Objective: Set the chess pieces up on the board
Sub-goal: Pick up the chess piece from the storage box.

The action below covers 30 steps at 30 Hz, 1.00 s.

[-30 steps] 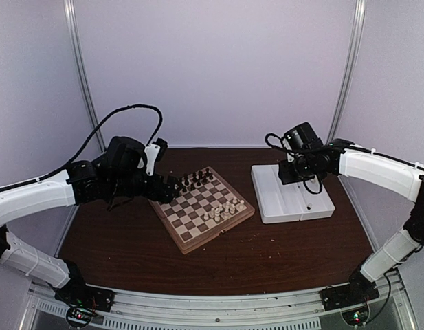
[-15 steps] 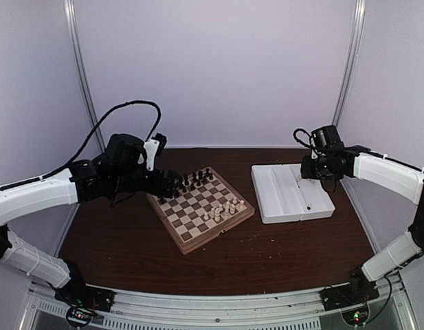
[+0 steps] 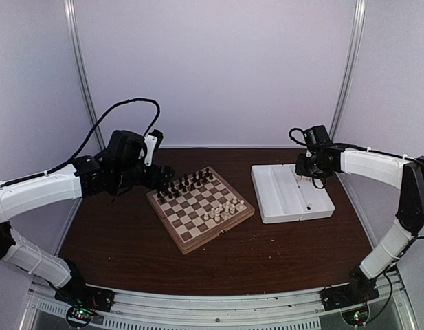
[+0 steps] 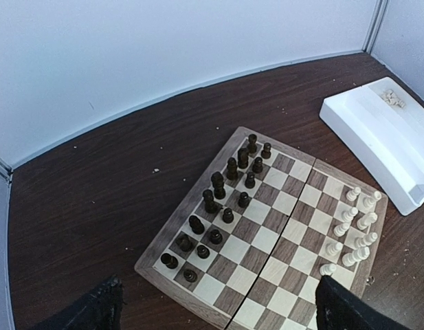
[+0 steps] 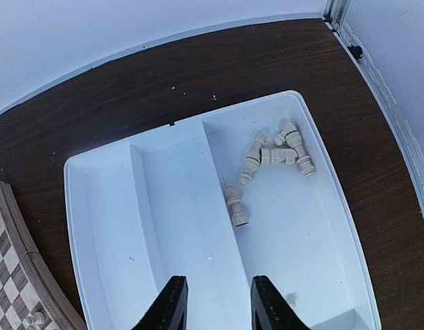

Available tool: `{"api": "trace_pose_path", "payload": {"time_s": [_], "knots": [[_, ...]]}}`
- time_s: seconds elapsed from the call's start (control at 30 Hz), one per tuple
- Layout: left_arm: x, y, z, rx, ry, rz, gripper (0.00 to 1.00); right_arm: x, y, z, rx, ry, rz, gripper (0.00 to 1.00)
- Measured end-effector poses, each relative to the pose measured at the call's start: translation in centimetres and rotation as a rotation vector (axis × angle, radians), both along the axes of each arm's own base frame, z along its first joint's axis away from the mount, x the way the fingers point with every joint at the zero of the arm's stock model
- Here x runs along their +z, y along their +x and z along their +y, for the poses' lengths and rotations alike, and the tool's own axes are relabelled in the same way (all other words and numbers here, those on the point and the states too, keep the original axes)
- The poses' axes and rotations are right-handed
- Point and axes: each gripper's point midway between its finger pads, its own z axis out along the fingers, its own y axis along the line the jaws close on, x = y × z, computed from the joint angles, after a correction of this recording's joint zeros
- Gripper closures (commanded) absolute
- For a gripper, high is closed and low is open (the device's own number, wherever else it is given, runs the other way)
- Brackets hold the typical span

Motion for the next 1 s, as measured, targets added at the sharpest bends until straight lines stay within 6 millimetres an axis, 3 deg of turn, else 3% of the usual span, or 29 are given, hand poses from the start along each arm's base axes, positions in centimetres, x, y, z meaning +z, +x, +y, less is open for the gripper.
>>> {"api": "trace_pose_path", "payload": {"time_s": [0.23,0.43,0.6,0.87,1.0], "knots": [[0.9,-0.1,-0.1,0.022,-0.067,0.001,0.02,0.8,1.2,-1.1,-0.064,0.019,-0.028,0.67],[1.2,-1.9,0.8,0.032,-0.161,0.02,0.02,0.4,1.2,-3.4,-0.139,0.047,-0.011,0.67],[1.6,-3.0,0.8,0.024,-0.237,0.063,0.02,0.6,0.5,-3.6,-0.13,0.074,0.011,0.67],[-2.1,-5.1,0.4,0.031,-0.33,0.225,0.02,-0.2,-1.8,-3.5,-0.073,0.047,0.098,0.66],[-2.5,-5.6,0.1,0.028,-0.351,0.261,0.02,-1.2,-2.9,-3.9,-0.062,0.03,0.148,0.62]]}}
